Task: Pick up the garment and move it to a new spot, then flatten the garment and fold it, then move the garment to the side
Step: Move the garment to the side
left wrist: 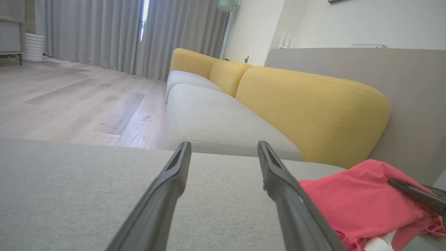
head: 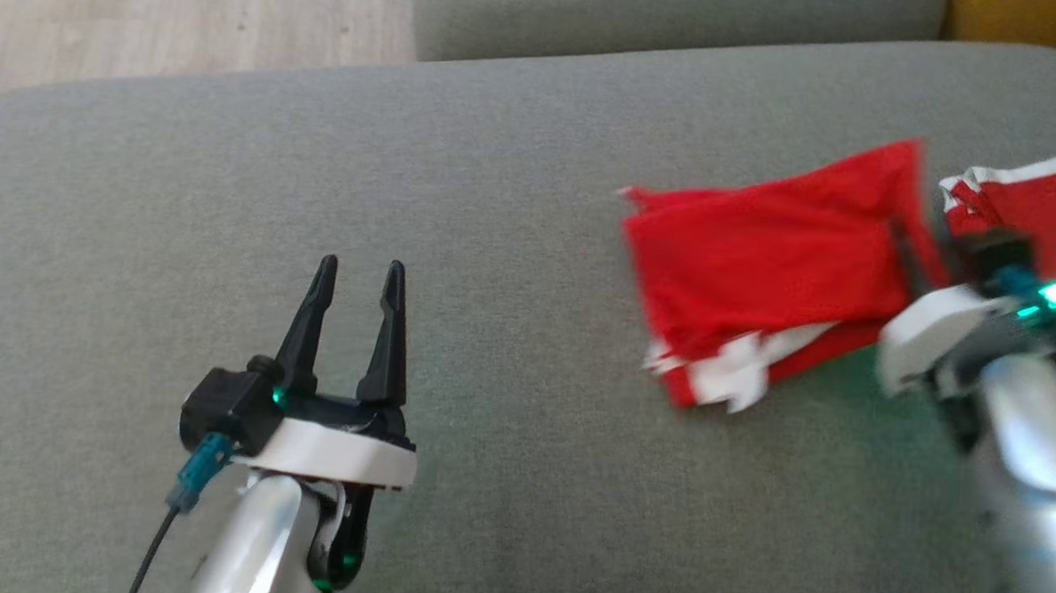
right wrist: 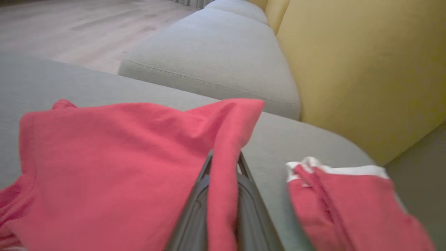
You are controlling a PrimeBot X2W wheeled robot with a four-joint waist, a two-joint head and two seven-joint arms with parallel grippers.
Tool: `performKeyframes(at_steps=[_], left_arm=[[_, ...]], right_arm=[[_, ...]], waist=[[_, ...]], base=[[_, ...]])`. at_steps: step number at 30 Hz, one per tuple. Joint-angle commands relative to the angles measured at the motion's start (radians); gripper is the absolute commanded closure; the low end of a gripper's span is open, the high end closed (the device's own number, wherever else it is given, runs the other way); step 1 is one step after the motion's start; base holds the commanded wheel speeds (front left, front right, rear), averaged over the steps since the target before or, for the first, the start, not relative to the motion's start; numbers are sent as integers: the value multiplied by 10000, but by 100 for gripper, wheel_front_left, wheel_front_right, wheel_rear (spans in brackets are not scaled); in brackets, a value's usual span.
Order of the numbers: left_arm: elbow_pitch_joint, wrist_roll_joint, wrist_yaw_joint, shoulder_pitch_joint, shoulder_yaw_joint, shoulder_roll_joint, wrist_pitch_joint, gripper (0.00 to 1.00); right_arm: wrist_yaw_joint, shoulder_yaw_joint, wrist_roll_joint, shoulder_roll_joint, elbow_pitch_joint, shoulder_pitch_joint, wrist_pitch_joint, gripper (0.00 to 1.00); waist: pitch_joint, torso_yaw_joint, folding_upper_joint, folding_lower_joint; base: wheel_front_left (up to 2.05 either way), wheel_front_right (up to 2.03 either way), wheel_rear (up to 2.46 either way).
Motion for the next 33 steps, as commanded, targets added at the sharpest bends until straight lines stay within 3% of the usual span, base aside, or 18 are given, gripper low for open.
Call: performKeyframes(at_steps=[1,8,12,22,29,30,31,33], left_arm=[[-380,-49,78,-530,258,70,-63,0],[-483,8,46,-1005,86,70,-63,0],[-402,69,-17,-1228,43,70,-63,0],[-288,113,-120,-1524,26,70,-63,0],[-204,177,-174,-1670,15,70,-63,0],[-190,188,-184,-1696,14,70,-63,0],[-166,200,-196,-1720,11,70,-63,0],[-108,212,-221,-1755,19,70,-63,0]], right_arm=[[-9,279,121,-448,-492,-527,95,100],[-9,88,736,-2587,-1025,-1005,782,100],[-9,-426,763,-3411,-950,-1258,1061,100],[-9,-1334,-14,-4734,-510,-1269,1785,100],[-9,-1740,-309,-4851,-310,-1341,1665,100],[-9,-1795,-425,-4847,-330,-1349,1602,44],[-9,-1863,-522,-4814,-333,-1348,1553,0],[-9,-1970,-660,-4680,-336,-1336,1467,0]], waist=[[229,-129,0,1],[1084,-110,0,1],[1517,-12,0,1],[1973,88,0,1],[2147,40,0,1],[2166,39,0,1],[2174,40,0,1],[2150,38,0,1]], base=[[0,0,0],[0,0,0],[0,0,0],[0,0,0],[0,0,0],[0,0,0],[0,0,0],[0,0,0]])
